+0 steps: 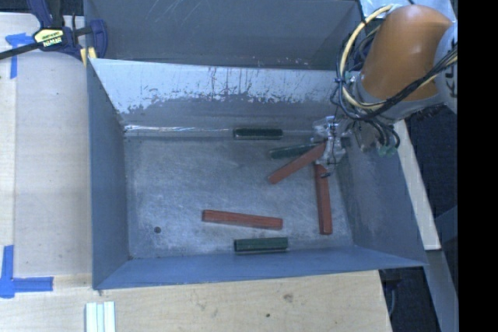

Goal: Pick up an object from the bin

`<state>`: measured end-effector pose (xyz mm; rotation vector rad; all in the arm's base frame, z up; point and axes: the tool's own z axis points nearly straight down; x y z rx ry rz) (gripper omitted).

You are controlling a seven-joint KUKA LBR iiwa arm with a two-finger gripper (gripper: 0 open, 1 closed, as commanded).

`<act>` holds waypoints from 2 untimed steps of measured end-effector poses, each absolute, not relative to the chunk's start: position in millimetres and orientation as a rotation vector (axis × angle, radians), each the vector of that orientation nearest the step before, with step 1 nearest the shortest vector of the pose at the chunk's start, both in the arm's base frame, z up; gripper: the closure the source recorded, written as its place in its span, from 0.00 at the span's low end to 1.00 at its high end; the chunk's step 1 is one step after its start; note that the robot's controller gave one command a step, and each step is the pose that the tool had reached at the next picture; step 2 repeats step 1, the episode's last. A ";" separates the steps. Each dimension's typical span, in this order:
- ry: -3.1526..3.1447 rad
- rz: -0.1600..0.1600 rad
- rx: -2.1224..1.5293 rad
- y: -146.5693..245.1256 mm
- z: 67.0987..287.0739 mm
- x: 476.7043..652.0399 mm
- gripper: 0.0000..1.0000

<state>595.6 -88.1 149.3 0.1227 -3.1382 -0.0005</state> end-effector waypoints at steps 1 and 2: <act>-3.142 0.002 0.161 -85.4 209.1 585.6 1.00; -3.142 0.002 0.161 -85.4 209.1 585.6 1.00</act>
Offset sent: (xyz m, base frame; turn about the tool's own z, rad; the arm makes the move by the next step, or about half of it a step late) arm -0.0161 -0.0104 0.0823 0.1231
